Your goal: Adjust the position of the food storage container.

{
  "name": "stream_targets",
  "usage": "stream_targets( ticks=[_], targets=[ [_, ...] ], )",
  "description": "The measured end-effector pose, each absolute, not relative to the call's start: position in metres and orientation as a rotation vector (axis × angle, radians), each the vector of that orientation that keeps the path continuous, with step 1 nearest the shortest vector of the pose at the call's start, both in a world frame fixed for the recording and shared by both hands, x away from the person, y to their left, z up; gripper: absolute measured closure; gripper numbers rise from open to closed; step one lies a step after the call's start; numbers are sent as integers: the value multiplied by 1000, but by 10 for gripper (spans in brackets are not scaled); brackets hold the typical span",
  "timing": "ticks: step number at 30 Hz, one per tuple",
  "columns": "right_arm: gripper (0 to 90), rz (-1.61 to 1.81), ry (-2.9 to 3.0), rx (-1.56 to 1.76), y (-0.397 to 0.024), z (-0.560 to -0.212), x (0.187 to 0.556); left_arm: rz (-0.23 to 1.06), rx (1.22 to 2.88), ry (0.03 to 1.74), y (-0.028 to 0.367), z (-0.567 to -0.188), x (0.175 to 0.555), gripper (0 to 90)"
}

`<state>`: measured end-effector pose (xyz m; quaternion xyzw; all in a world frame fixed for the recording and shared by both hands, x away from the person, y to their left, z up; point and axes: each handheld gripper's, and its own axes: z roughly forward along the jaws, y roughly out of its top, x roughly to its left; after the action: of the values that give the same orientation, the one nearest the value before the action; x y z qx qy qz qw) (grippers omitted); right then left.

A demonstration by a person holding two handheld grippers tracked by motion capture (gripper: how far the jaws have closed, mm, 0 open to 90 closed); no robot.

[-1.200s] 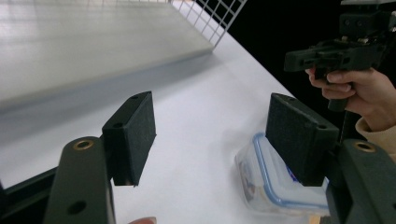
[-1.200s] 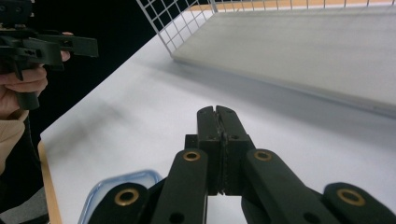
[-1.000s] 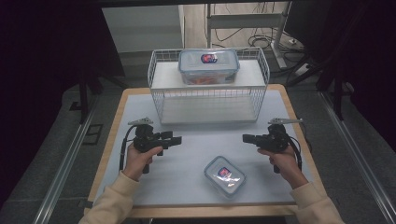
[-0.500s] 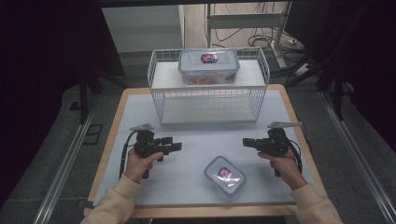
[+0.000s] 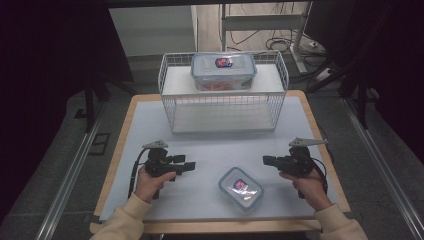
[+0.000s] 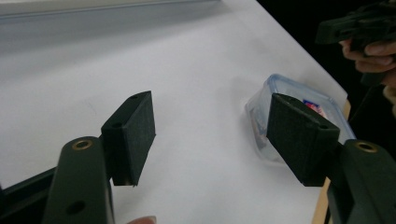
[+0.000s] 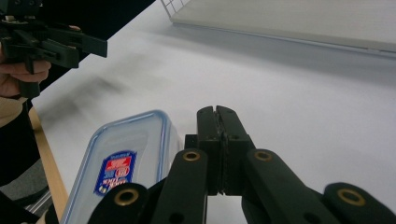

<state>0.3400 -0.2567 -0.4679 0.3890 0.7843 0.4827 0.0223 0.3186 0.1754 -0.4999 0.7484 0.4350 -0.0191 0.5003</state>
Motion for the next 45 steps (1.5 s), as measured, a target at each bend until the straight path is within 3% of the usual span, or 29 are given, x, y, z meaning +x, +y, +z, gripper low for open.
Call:
stream_targets(
  ticks=[12, 18, 27, 45],
  targets=[
    [888, 1469, 2457, 1171, -268, -473, 310, -53, 1842, 1062, 173, -510, 315, 324],
    [891, 1441, 2533, 1125, -274, -485, 278, -52, 1836, 1077, 176, -512, 314, 324],
    [891, 1292, 2756, 949, -250, -508, 238, -52, 1821, 1091, 178, -512, 316, 323],
    [892, 1251, 2774, 939, -220, -517, 257, -52, 1808, 1105, 184, -512, 316, 323]
  ],
)
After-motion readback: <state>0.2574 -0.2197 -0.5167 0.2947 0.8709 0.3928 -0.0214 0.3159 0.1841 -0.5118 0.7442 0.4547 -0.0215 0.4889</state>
